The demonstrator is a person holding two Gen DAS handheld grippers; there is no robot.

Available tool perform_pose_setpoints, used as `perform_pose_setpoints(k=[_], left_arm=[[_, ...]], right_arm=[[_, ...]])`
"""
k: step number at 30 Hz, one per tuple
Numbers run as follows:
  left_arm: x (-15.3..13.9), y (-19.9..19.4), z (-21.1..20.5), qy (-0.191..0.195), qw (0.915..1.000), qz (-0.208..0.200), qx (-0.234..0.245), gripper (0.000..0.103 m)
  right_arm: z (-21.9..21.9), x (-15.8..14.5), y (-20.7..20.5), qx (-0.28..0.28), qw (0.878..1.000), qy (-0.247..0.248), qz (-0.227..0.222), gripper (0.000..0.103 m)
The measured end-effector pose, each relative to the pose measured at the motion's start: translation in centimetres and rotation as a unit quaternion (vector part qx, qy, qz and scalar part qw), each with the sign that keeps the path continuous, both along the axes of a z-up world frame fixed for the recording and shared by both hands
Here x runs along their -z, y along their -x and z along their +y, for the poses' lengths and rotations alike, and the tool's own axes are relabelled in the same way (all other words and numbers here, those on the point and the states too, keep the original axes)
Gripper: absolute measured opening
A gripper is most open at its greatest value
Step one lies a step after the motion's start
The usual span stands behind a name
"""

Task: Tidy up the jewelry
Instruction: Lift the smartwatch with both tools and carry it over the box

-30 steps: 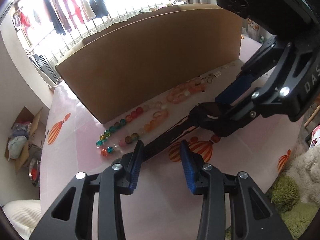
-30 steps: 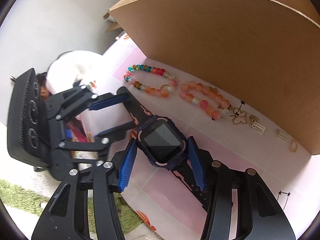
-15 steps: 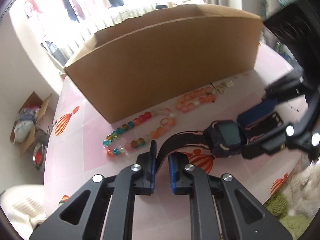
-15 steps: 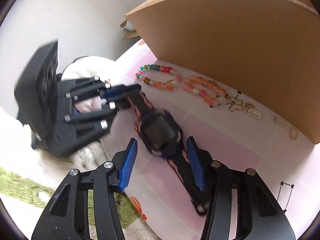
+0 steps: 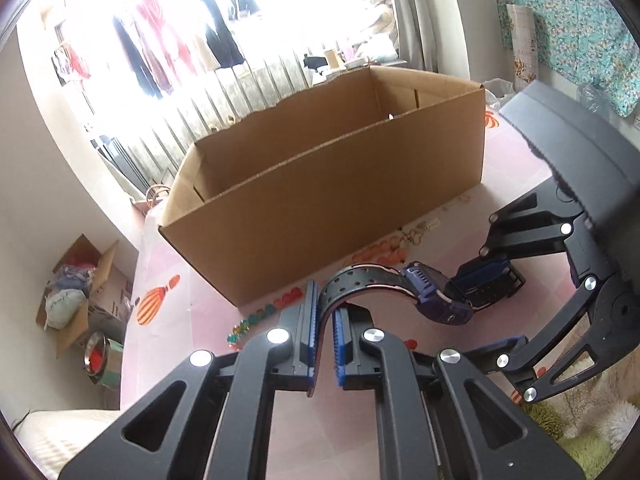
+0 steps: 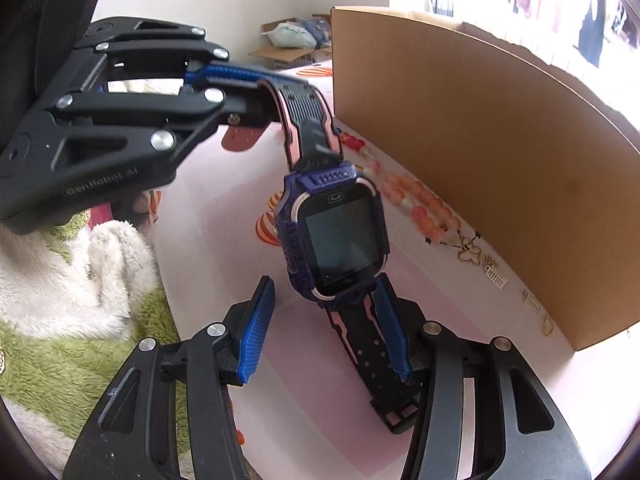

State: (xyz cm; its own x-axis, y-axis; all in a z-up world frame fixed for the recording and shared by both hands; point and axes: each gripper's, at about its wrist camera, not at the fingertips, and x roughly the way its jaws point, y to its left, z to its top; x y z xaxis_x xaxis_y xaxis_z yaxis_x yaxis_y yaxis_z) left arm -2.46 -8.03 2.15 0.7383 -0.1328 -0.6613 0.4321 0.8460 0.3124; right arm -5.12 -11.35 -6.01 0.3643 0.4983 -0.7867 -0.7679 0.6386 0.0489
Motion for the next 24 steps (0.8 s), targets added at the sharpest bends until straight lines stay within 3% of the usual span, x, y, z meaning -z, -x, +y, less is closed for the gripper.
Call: perform_pose_setpoints(k=[2,3,4,7,12,17,22,24], left_arm=[[-0.2,-0.2,0.2,0.004,1.0,-0.007,-0.003,0.007],[-0.3,-0.3,0.3,0.006,0.9999,-0.01,-0.004,0.007],[-0.4,-0.2,0.4,0.008,0.9999,-0.013,-0.005,0.007],[-1.1,-0.1,0.6,0.017,0.9997,-0.017,-0.002,0.007],[-2.7,0.3,1.0,0.031,0.9983,-0.049,0.009,0.007],[-6.9,-0.7,2.2,0.055,0.9935,-0.094,0.034,0.007],[-12.4,-4.5,3.0,0.064,0.9856,-0.145,0.059,0.007],[-13.1,-7.2,3.0,0.057,0.9859,-0.142,0.067,0.007]], right_arm=[[-0.7,0.0,0.0,0.006,1.0,-0.005,-0.001,0.043],[-1.2,-0.2,0.0,0.011,1.0,-0.006,-0.004,0.029],[-1.6,-0.3,-0.1,0.019,1.0,-0.006,-0.003,0.023],[-2.9,-0.9,-0.2,0.047,0.999,-0.021,0.007,0.021],[-3.7,-3.7,1.5,0.072,0.997,-0.004,-0.034,0.019],[-3.0,-8.6,1.6,0.096,0.991,0.018,-0.095,0.017],[-3.1,-14.5,-1.4,0.096,0.979,0.045,-0.174,0.016],[-3.2,-15.5,-4.2,0.089,0.98,0.057,-0.171,0.015]])
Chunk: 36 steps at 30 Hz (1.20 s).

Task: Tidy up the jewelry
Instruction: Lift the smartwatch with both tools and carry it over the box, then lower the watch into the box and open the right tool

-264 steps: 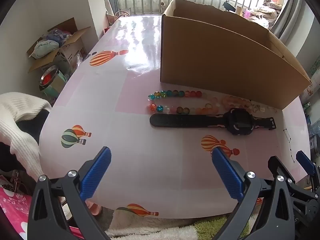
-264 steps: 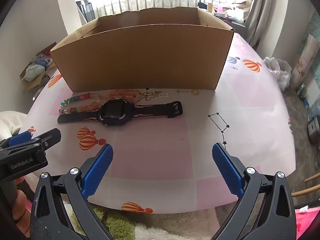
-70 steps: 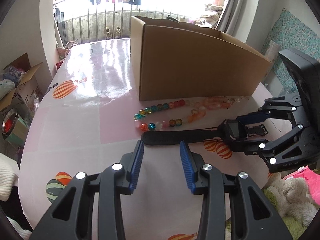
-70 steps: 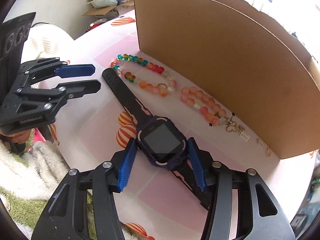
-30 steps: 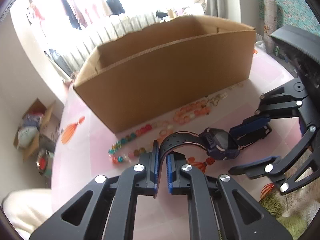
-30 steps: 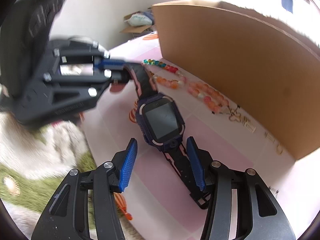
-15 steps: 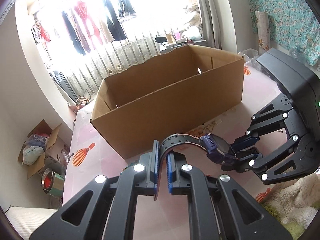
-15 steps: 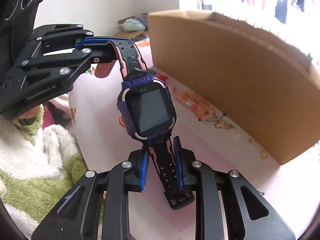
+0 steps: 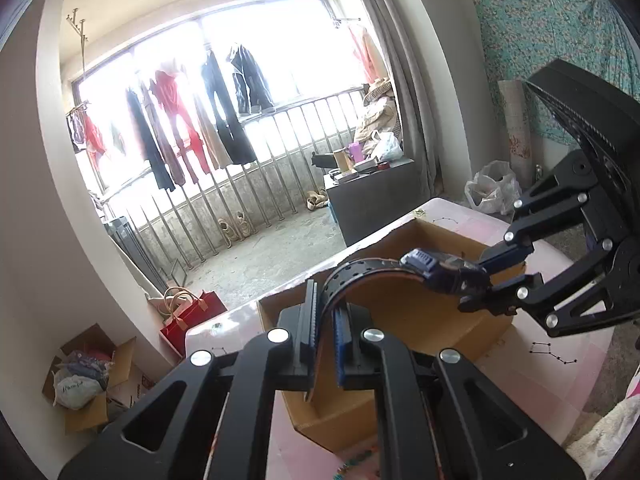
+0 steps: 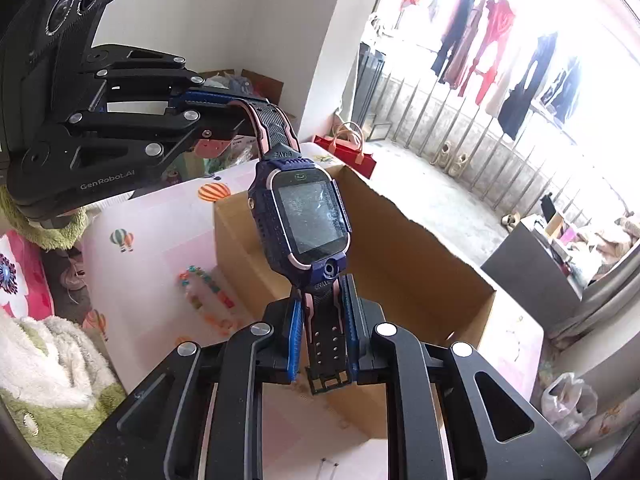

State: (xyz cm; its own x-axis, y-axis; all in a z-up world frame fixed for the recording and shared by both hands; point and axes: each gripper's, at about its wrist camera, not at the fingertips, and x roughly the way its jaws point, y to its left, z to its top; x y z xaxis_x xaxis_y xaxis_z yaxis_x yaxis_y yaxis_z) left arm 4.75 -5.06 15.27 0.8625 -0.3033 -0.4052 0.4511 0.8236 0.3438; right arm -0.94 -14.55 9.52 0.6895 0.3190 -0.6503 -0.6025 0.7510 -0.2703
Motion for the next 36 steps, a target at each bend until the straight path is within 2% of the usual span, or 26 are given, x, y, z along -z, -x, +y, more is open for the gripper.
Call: perform_pose_setpoints(k=[3,4,6,9,11,12,16,18,20,22,24,26,32,33,34,36], left_arm=[[0.9,-5.3,-0.5,-0.038,0.9989,0.028,-0.002,0.007],[1.6,-7.0,-0.6,-0.046,0.998,0.044,-0.002,0.007],[3.6,-10.4,-1.2,-0.065,0.9949,0.077,-0.003,0.007],[6.7,-14.6,-2.1,-0.098,0.9882,0.117,-0.013,0.007],[8.4,-16.5,-3.0,-0.129,0.983,0.13,-0.014,0.007],[9.1,-17.2,-3.3,-0.143,0.9801,0.137,-0.015,0.007],[10.8,-19.6,-3.9,-0.181,0.9682,0.172,-0.014,0.012],[11.4,-20.1,-3.8,-0.203,0.9613,0.185,-0.02,0.02],[10.9,-19.6,-3.3,-0.209,0.9618,0.175,-0.027,0.027],[10.0,-19.1,-2.3,-0.191,0.9653,0.176,-0.029,0.038],[8.9,-19.1,-1.3,-0.16,0.9684,0.188,-0.036,0.041],[7.6,-18.4,-0.1,-0.126,0.9714,0.195,-0.05,0.042],[4.8,-14.2,3.3,-0.044,0.9809,0.168,-0.088,0.043],[4.5,-13.2,3.9,-0.029,0.9809,0.166,-0.098,0.043],[4.4,-12.2,4.7,-0.013,0.9804,0.164,-0.109,0.044],[4.3,-10.2,6.0,0.019,0.9786,0.158,-0.13,0.044]], right_arm=[[-0.6,0.3,-5.2,-0.008,0.998,0.024,0.049,0.013],[-0.5,0.9,-7.2,-0.009,0.997,0.029,0.078,0.001],[0.5,2.6,-11.4,-0.004,0.991,0.041,0.125,0.001],[1.3,5.0,-16.8,0.003,0.984,0.067,0.167,0.001],[2.2,6.5,-18.9,0.004,0.981,0.095,0.17,0.001],[2.7,6.3,-19.6,0.005,0.98,0.104,0.172,0.001],[2.7,8.4,-22.0,0.011,0.974,0.143,0.176,0.001],[3.1,9.4,-22.6,0.015,0.971,0.16,0.178,0.001],[3.3,10.2,-22.6,0.014,0.968,0.177,0.179,0.001],[3.3,11.4,-21.9,0.011,0.964,0.195,0.18,0.001],[3.5,12.3,-21.3,0.004,0.959,0.224,0.175,0.001],[3.9,12.5,-21.0,-0.005,0.957,0.231,0.176,0.006],[3.3,12.6,-18.0,-0.046,0.946,0.257,0.192,0.01],[3.0,12.4,-17.5,-0.05,0.945,0.255,0.199,0.016],[2.5,11.9,-17.0,-0.051,0.946,0.248,0.204,0.027],[1.8,10.5,-16.9,-0.05,0.952,0.21,0.217,0.032]])
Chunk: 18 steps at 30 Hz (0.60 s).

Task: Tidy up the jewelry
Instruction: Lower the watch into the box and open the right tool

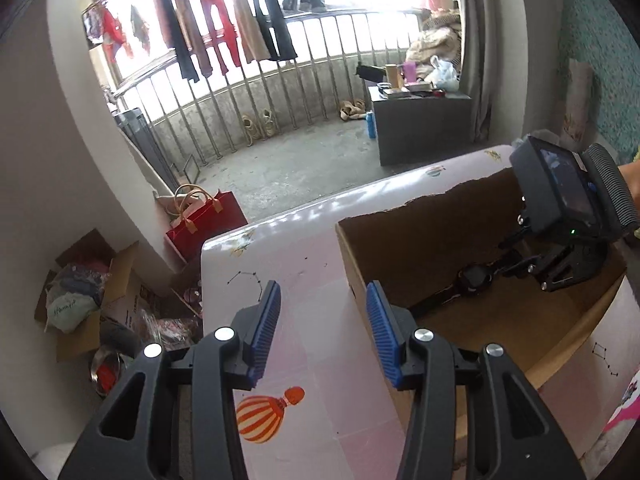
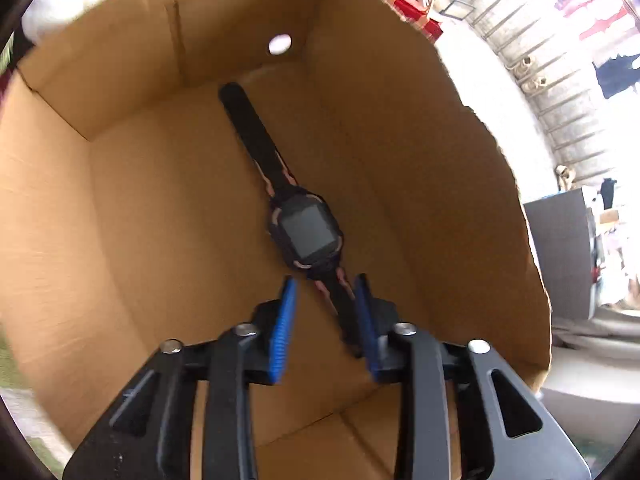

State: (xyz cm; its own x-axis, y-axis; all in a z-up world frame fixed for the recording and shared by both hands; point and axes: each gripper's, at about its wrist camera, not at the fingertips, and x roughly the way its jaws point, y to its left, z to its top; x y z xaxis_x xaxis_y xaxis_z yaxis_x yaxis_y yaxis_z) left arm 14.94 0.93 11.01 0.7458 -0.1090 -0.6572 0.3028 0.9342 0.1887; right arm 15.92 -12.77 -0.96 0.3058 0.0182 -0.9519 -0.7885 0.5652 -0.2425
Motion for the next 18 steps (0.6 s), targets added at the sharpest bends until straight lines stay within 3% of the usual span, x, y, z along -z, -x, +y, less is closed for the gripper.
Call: perform_pose_setpoints(k=[4,7,10,14,18], left_arm=[[0.0,3.9,2.7,0.045,0.9968,-0.032,-0.057,0.05],[1.4,6.7,3.9,0.09,0.9923,-0.023,-0.081,0.052],[3.6,8.5,3.9,0.104,0.99,-0.002,-0.095,0.052],[6.9,10.1,2.9,0.101,0.9899,0.036,-0.093,0.053],[8.8,11.6,2.0,0.1,0.9893,0.06,-0.088,0.053]], right_arm=[[-2.0,-2.4,-0.8,0.074,0.992,-0.093,0.04,0.04],[-2.7,-1.5,-1.7,0.141,0.976,-0.137,0.096,0.04],[-2.4,0.7,-3.5,0.216,0.948,-0.161,0.172,0.04],[-2.5,4.0,-5.2,0.282,0.919,-0.157,0.225,0.032],[-3.2,3.6,-7.0,0.319,0.899,-0.202,0.22,0.029]])
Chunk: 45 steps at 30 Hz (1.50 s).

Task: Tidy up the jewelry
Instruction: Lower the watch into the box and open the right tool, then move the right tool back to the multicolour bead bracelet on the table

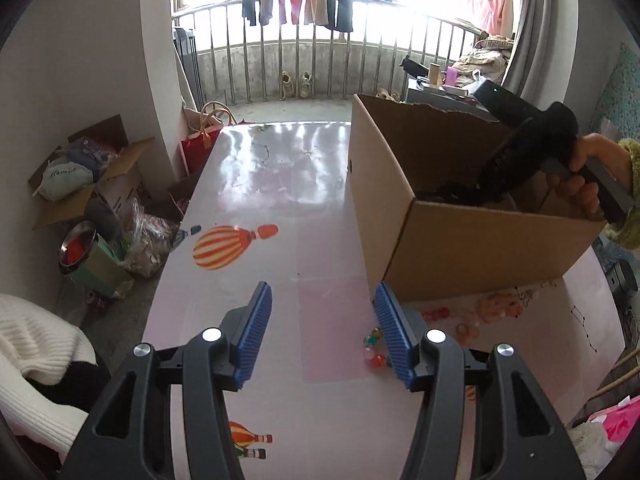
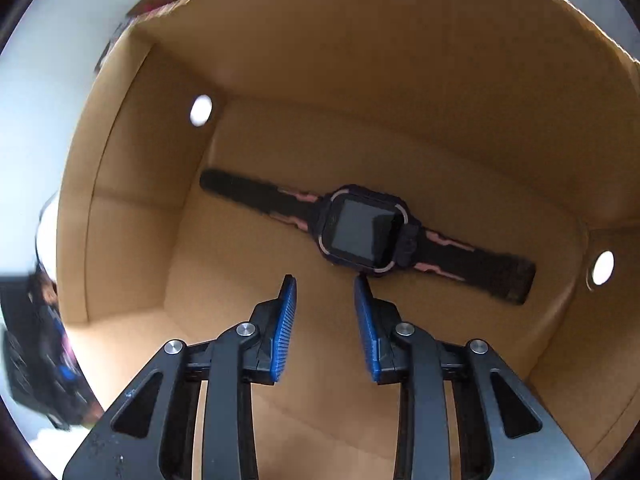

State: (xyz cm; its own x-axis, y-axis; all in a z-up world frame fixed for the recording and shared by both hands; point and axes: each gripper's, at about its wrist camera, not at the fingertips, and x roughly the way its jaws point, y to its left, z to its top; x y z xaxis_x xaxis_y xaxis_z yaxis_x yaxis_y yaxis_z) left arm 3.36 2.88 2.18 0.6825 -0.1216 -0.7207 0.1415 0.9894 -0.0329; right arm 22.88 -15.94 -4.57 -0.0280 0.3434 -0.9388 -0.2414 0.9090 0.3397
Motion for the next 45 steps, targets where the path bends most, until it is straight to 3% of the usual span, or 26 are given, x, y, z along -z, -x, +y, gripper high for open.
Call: perform_pose_setpoints(k=[7,12,15,17,19,20,23,28,32,34,37,40,45], left_arm=[[1.2,1.0,-0.3,-0.001,1.0,0.005,0.003,0.054],[1.2,0.4,0.8,0.009,0.9999,0.009,-0.001,0.054],[1.1,0.4,1.3,0.007,0.9999,0.006,-0.004,0.054],[0.9,0.5,1.4,0.004,1.0,0.003,-0.007,0.055],[0.9,0.8,1.5,0.002,1.0,0.002,-0.008,0.056],[0.9,0.9,1.6,0.002,1.0,0.002,-0.008,0.056],[1.4,1.7,1.5,0.007,0.9999,0.005,-0.008,0.056],[3.0,2.9,0.7,0.019,0.9995,0.025,0.002,0.057],[3.6,3.3,-0.3,0.014,0.9996,0.025,0.009,0.056],[3.4,3.2,-1.0,0.012,0.9997,0.017,0.013,0.056],[3.1,2.9,-2.6,0.031,0.9986,0.004,0.043,0.052],[3.3,2.1,-5.2,0.026,0.9955,0.004,0.091,0.05],[4.5,-0.2,-7.5,0.044,0.99,0.053,0.123,0.05]], right_arm=[[-1.5,0.5,0.1,0.088,0.994,-0.066,0.015,0.029],[-4.1,1.2,-1.0,0.203,0.966,-0.155,0.03,0.03],[-5.2,1.9,-0.4,0.233,0.951,-0.194,0.051,0.031],[-5.6,1.1,1.1,0.235,0.953,-0.189,0.041,0.031],[-6.3,0.6,0.2,0.227,0.957,-0.181,0.032,0.036],[-5.3,-0.8,-3.7,0.222,0.958,-0.177,0.028,0.038],[-5.4,-3.4,-2.4,0.206,0.962,-0.178,-0.007,0.041],[-4.7,-8.6,3.6,0.158,0.959,-0.204,-0.12,0.042],[-5.2,-12.6,11.2,0.105,0.946,-0.2,-0.231,0.042],[-5.7,-13.1,15.1,0.092,0.938,-0.191,-0.273,0.042],[-5.1,-10.7,19.8,0.091,0.934,-0.164,-0.304,0.042],[-4.8,-7.5,22.2,0.115,0.937,-0.152,-0.294,0.042],[-4.6,-4.1,24.2,0.145,0.939,-0.134,-0.28,0.042]])
